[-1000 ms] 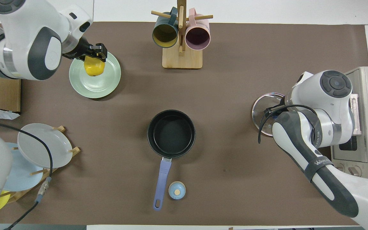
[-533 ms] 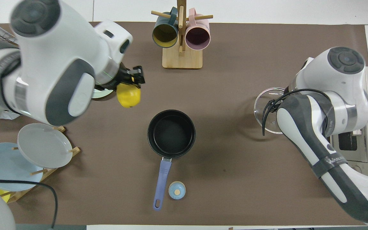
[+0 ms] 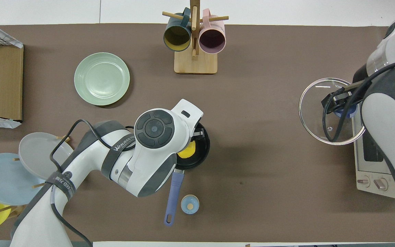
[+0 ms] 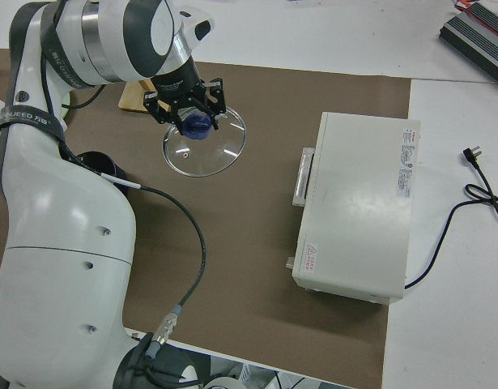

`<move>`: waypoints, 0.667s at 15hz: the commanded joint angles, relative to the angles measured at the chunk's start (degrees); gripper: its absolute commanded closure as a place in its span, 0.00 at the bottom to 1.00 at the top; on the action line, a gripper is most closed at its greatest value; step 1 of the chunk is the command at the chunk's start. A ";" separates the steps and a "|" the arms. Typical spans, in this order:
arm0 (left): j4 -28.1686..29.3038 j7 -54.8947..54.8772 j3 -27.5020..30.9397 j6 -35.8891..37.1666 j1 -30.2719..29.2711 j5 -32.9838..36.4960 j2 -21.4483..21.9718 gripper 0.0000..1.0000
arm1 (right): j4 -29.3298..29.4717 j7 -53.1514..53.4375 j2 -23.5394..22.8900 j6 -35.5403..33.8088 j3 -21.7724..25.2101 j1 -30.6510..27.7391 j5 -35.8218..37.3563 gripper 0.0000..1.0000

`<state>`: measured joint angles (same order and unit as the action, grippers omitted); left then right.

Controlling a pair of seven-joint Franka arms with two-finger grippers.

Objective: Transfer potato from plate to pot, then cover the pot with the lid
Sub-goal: 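Carry the potato with the left gripper while the right gripper lifts the lid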

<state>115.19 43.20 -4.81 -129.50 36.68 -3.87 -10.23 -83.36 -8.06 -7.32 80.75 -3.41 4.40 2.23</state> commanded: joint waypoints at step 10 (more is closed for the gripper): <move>6.45 5.05 1.20 -9.01 4.10 4.49 -2.69 1.00 | 0.48 -1.34 0.20 -1.30 -0.28 -0.35 -0.91 1.00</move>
<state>120.44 46.78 -4.54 -137.14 39.54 -0.71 -13.19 -83.35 -8.06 -7.83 80.69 -3.51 4.40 2.17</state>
